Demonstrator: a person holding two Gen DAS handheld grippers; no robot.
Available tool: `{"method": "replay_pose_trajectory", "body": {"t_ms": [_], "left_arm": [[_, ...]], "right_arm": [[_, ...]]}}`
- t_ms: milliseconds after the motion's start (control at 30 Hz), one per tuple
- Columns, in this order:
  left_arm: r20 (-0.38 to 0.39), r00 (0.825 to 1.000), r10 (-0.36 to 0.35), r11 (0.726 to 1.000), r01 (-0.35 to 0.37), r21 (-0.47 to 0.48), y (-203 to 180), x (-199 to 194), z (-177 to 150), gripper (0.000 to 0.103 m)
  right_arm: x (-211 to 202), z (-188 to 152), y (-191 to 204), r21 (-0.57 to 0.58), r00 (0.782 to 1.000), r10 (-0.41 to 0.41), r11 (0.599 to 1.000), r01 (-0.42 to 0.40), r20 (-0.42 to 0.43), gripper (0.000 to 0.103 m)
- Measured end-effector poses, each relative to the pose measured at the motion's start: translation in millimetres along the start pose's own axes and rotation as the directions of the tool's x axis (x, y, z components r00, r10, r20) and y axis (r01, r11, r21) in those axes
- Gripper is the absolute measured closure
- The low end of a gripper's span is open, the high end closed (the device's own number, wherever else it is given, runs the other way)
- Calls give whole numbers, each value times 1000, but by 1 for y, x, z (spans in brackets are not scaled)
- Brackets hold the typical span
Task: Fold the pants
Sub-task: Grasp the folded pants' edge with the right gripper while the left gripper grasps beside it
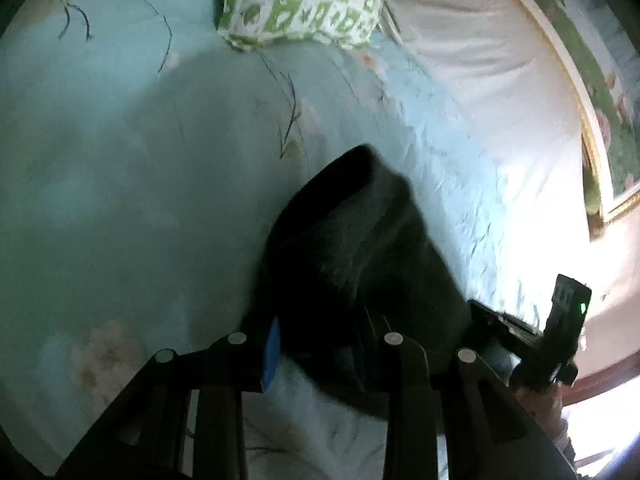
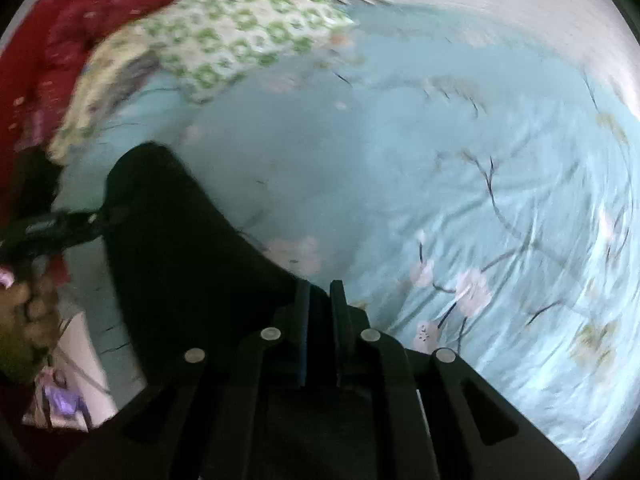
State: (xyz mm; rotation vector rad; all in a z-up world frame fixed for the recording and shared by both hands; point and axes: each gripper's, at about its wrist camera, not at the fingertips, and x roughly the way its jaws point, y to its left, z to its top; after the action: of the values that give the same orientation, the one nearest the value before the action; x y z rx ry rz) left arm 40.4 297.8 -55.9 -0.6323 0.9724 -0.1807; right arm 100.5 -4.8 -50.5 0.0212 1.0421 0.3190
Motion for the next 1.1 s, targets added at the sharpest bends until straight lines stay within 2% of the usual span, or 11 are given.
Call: {"method": "replay_pose_trajectory", "body": {"t_ms": [100, 167, 267, 333, 400, 500, 567, 700, 900, 1000, 1100], "left_arm": [[16, 997, 76, 994, -77, 83, -7, -20, -2, 64], [45, 994, 104, 986, -109, 127, -14, -40, -1, 64], [71, 996, 53, 979, -65, 191, -35, -64, 4, 57], [74, 997, 9, 972, -26, 235, -57, -67, 3, 48], [39, 997, -61, 956, 48, 288, -87, -60, -1, 47], [-81, 985, -153, 915, 173, 365, -141, -28, -17, 46], [-169, 967, -191, 877, 245, 413, -176, -5, -30, 46], [-347, 915, -203, 768, 369, 524, -253, 42, -71, 44], [-576, 807, -130, 575, 535, 620, -345, 101, -137, 42], [-654, 753, -66, 493, 594, 635, -378, 129, -166, 42], [-697, 717, 5, 448, 621, 643, -406, 159, -186, 42]], "right_arm": [[-21, -6, -4, 66, 996, -58, 996, 53, 68, 81], [-53, -17, -11, 127, 986, -104, 988, 87, 131, 63], [-114, -57, -31, 239, 962, -89, 971, 26, 256, 37], [-139, -85, -39, 296, 953, -124, 955, 39, 277, 37], [-162, -119, -50, 365, 948, -160, 929, 52, 274, 37], [-194, -170, -61, 479, 937, -213, 876, 57, 278, 37], [-214, -203, -69, 545, 927, -262, 835, 78, 269, 37], [-243, -263, -81, 679, 906, -343, 728, 90, 247, 37], [-265, -330, -104, 815, 878, -423, 576, 68, 226, 37], [-265, -342, -119, 849, 868, -424, 528, 5, 259, 37], [-261, -344, -129, 855, 863, -426, 518, -13, 271, 38]]}}
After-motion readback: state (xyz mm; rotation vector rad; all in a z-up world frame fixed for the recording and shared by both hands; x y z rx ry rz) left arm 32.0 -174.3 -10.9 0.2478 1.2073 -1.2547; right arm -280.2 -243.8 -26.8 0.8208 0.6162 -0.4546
